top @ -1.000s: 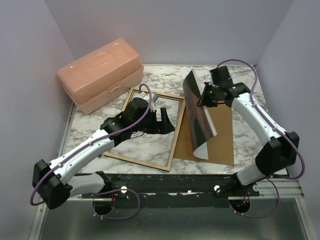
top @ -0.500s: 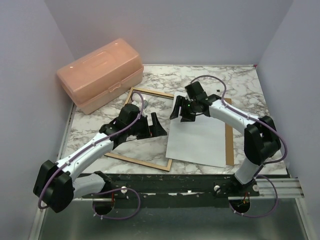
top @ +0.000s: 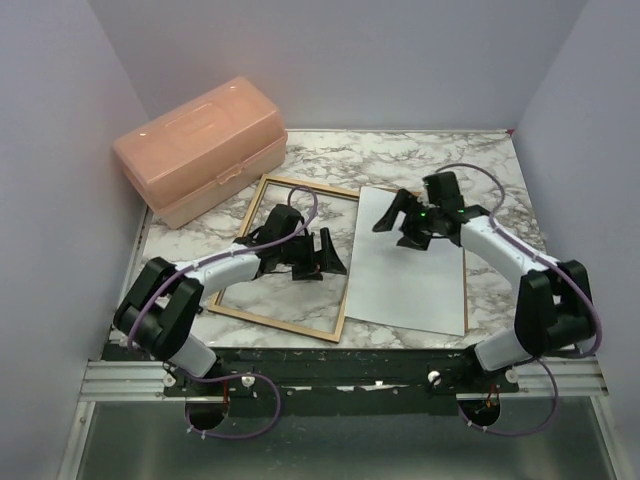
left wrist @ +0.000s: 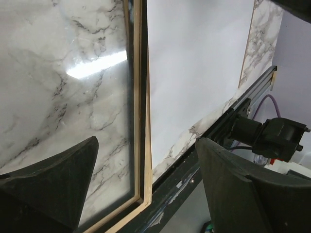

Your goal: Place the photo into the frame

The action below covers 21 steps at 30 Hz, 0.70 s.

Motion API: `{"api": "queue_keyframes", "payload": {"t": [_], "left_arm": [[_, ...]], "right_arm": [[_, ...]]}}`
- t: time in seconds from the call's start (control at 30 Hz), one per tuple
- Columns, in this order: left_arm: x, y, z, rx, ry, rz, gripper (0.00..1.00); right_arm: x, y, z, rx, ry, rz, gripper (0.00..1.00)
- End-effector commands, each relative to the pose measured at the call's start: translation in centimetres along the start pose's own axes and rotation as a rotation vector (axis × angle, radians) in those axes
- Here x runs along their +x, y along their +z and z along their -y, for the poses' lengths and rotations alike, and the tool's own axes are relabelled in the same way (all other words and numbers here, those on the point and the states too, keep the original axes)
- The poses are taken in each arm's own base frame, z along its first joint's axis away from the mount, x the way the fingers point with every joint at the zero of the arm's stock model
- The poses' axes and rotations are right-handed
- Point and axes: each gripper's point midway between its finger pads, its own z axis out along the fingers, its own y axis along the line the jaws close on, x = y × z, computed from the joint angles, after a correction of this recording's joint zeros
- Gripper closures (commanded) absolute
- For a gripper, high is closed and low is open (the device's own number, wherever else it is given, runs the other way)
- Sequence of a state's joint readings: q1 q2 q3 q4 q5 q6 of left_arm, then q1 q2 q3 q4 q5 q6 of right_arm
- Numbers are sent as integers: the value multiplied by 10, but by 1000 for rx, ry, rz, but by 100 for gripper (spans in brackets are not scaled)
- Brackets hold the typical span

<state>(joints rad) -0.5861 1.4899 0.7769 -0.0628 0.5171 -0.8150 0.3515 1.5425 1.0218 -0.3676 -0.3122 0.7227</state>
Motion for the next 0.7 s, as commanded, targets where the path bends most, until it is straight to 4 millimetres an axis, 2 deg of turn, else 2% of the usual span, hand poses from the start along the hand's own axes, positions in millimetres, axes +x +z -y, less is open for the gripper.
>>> {"api": "queue_keyframes", "payload": {"t": [0.0, 0.13, 0.27, 0.4, 0.53, 0.67], "left_arm": [[-18, 10, 21, 104, 59, 7, 17], [-24, 18, 21, 95, 73, -2, 18], [-33, 28, 23, 96, 77, -10, 20], [-47, 39, 29, 103, 84, -9, 24], [-61, 52, 29, 91, 88, -8, 28], [-66, 65, 23, 69, 75, -25, 30]], "right_arm": [[-18, -38, 48, 53, 66, 91, 12], [-26, -62, 110, 168, 166, 163, 11], [-18, -68, 148, 243, 238, 189, 10], [-4, -56, 163, 253, 269, 159, 10], [14, -41, 165, 202, 283, 98, 11], [26, -35, 166, 176, 286, 68, 12]]}}
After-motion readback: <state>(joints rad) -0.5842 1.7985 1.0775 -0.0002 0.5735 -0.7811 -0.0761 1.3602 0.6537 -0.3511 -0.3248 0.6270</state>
